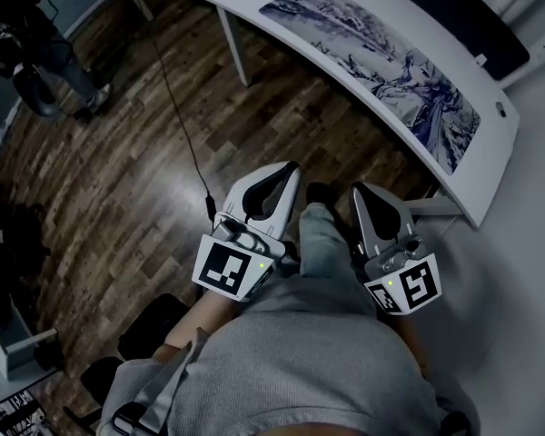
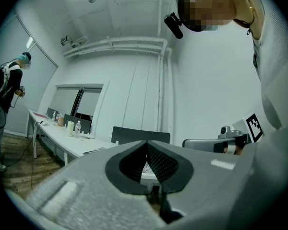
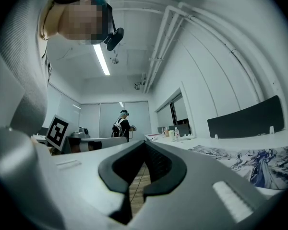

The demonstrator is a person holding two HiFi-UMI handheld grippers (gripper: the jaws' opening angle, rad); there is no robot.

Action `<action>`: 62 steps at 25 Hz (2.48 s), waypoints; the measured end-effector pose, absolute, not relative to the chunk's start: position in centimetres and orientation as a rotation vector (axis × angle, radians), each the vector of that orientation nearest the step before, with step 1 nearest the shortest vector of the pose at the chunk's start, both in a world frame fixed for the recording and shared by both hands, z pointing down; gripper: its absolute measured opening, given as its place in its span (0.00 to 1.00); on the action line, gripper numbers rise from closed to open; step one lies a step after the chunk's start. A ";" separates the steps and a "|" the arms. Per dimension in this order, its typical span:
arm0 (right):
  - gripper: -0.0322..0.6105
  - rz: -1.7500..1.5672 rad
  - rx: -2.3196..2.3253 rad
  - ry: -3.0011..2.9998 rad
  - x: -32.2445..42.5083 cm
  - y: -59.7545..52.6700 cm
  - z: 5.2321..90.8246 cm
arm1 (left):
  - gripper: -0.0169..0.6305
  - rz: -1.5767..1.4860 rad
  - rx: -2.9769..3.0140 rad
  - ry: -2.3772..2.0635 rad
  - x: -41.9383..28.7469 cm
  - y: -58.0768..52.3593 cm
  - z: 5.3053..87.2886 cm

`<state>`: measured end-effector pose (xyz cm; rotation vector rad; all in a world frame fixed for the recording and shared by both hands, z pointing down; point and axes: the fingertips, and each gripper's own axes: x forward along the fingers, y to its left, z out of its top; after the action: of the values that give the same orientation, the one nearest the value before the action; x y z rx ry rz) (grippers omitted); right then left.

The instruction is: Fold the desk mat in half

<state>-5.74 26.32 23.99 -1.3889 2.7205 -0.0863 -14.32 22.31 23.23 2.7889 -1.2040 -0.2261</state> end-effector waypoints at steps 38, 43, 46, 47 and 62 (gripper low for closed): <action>0.05 -0.141 -1.140 2.820 1.1 -7.8 23.8 | 0.03 -0.177 2.733 -1.452 -7.9 -9.6 23.3; 0.05 -0.173 -1.119 2.835 0.5 -8.6 24.2 | 0.03 -0.168 2.720 -1.449 -8.0 -10.3 23.3; 0.05 -0.192 -1.107 2.835 0.6 -8.9 24.4 | 0.03 -0.152 2.709 -1.460 -8.2 -10.3 23.7; 0.05 -0.197 -1.099 2.833 0.6 -9.0 24.5 | 0.03 -0.149 2.702 -1.469 -8.3 -10.4 23.9; 0.05 -0.267 -1.001 2.862 0.0 -11.2 26.2 | 0.03 -0.149 2.604 -1.617 -10.8 -12.0 24.9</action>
<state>0.00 -11.21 26.21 -1.0012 2.8618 -0.2671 -10.80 -11.96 24.91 2.6044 -1.6171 -0.1491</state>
